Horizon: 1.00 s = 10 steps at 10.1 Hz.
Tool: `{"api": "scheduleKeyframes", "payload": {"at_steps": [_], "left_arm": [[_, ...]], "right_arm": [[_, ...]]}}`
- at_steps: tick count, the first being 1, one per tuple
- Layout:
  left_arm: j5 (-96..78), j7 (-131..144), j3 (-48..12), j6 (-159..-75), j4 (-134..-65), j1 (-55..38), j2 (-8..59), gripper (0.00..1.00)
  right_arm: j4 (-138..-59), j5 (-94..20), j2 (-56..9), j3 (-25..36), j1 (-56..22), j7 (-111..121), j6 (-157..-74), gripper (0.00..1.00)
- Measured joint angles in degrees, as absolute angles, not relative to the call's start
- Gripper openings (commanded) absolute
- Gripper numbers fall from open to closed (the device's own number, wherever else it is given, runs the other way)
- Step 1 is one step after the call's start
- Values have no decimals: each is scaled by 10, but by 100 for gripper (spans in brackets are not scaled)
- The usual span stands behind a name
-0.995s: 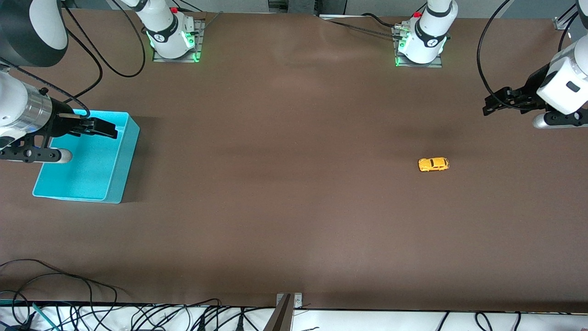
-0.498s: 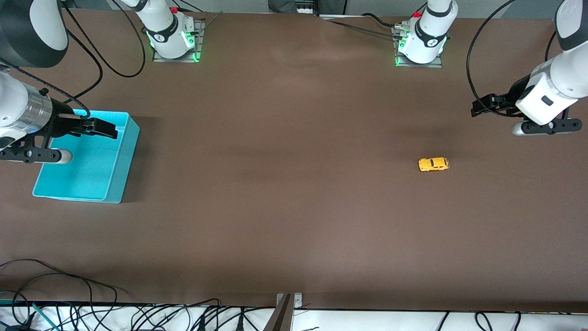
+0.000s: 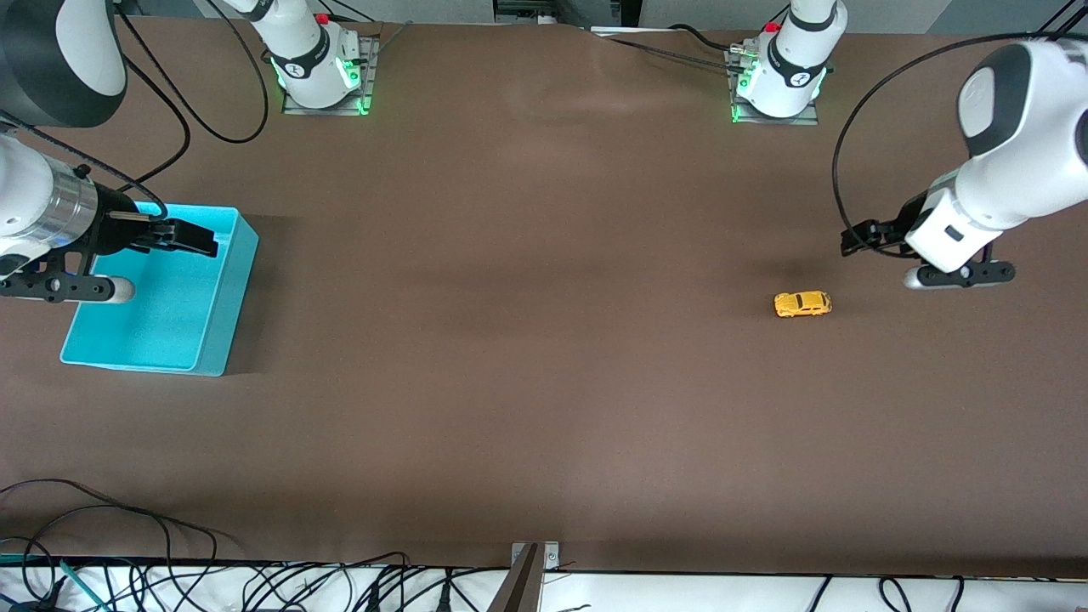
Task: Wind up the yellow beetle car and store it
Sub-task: 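Reach the open left gripper down over the yellow beetle car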
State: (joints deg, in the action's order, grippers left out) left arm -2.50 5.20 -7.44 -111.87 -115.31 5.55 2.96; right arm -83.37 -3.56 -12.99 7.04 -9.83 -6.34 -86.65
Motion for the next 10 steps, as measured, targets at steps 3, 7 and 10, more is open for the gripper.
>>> {"api": "scheduleKeyframes", "payload": {"at_steps": [3,7,10], "left_arm": [[-25,52,-72,-1200,-1183,50,71,100],[-24,42,-71,-1344,-1282,49,82,100],[-22,-156,-70,-1348,-1307,46,86,100]], "right_arm": [[-834,-36,-130,71,-97,-63,-866,100],[-834,-36,-130,72,-96,-63,-867,100],[-834,-36,-130,73,-96,-63,-866,100]]}}
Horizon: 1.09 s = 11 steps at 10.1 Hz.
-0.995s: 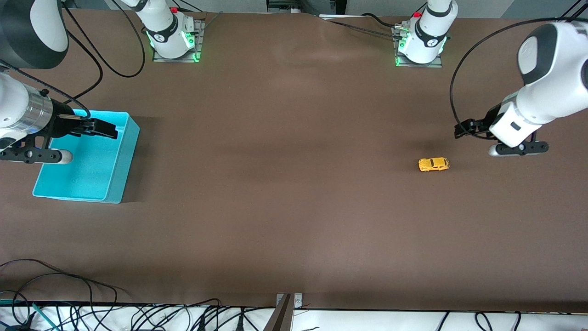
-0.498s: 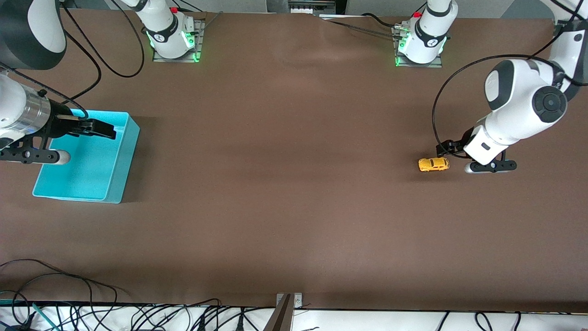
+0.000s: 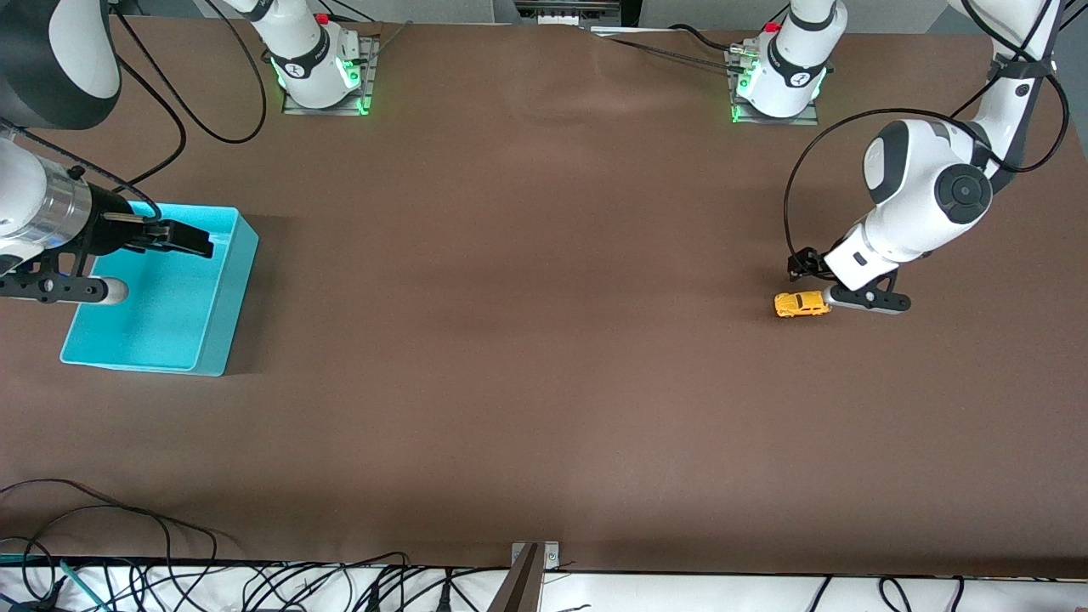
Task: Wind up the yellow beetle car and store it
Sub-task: 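Reach the open left gripper down over the yellow beetle car, then close the left gripper on the yellow car's body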
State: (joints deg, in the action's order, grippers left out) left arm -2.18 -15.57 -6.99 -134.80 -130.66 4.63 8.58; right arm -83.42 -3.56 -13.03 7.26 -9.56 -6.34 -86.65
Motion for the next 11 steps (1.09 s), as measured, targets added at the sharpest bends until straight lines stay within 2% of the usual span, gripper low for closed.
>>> {"api": "scheduleKeyframes", "payload": {"at_steps": [5,9,11], "left_arm": [[-21,-583,-45,-1360,-1308,46,116,100],[-21,-875,-27,-1477,-1309,42,178,100],[-21,-900,-28,-1491,-1309,26,190,100]], "right_arm": [[-834,-36,-130,73,-94,-63,-866,100],[-834,-36,-132,73,-94,-63,-867,100],[-834,-36,-133,73,-94,-63,-867,100]]}}
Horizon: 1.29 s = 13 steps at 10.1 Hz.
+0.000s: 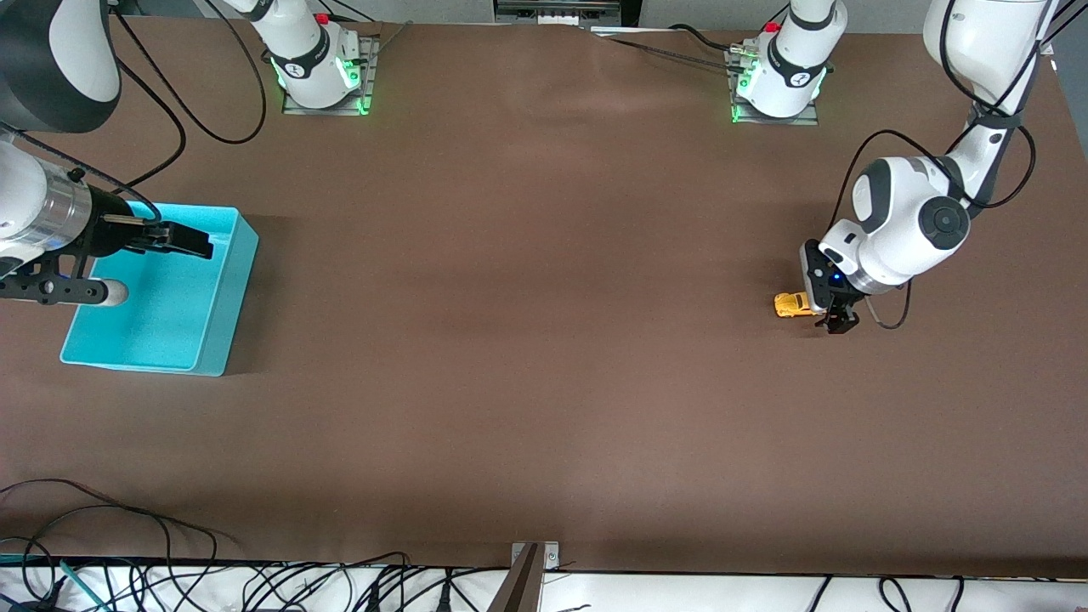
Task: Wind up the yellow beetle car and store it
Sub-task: 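Close the left gripper on the yellow car's body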
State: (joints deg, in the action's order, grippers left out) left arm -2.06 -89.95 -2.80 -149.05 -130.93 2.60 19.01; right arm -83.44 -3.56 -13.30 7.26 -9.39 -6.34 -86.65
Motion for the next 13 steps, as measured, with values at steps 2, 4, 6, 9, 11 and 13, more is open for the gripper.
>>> {"api": "scheduleKeyframes", "payload": {"at_steps": [2,4,6,9,11,13], "left_arm": [[-21,-902,-28,-1509,-1309,18,205,100],[-21,-904,-25,-1514,-1309,18,212,95],[-21,-904,-19,-1515,-1309,19,212,28],[-21,-906,-16,-1516,-1309,19,212,1],[-21,-936,-17,-1516,-1308,19,212,0],[-21,-962,-17,-1516,-1308,18,212,0]], "right_arm": [[-834,-36,-133,73,-93,-63,-867,100],[-834,-36,-133,73,-93,-63,-867,100],[-834,-36,-134,73,-93,-63,-867,100],[-834,-36,-135,73,-93,-63,-868,100],[-835,-36,-136,73,-93,-63,-869,100],[-835,-36,-137,73,-93,-63,-870,100]]}}
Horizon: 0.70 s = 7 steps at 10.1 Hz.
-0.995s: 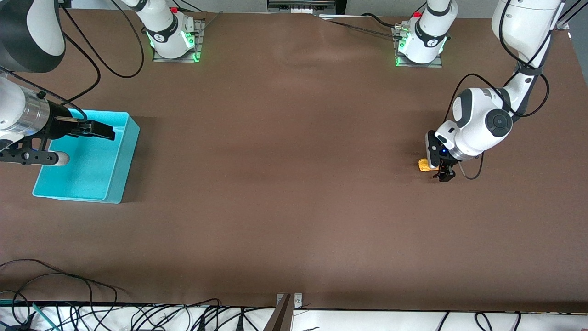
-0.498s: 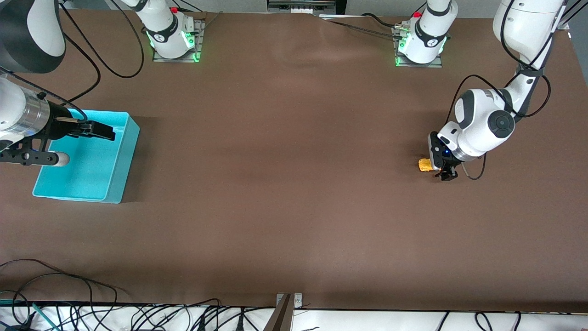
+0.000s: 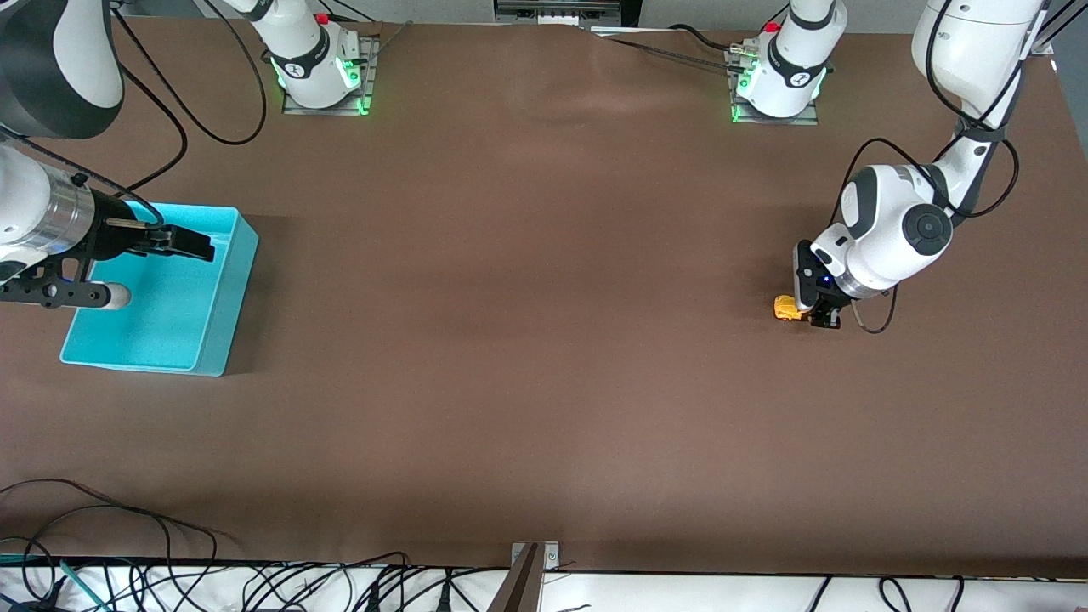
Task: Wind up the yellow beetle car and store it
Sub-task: 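Close the left gripper on the yellow car's body, then drag the held car backward along the table with the left gripper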
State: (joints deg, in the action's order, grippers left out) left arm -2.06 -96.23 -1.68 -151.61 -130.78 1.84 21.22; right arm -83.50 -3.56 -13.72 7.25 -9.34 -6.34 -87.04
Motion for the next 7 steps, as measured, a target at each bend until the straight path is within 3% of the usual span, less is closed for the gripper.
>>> {"api": "scheduleKeyframes", "payload": {"at_steps": [7], "left_arm": [[-21,-974,-15,-1516,-1307,30,214,0]], "right_arm": [[-835,-36,-138,73,-93,-63,-871,100]]}}
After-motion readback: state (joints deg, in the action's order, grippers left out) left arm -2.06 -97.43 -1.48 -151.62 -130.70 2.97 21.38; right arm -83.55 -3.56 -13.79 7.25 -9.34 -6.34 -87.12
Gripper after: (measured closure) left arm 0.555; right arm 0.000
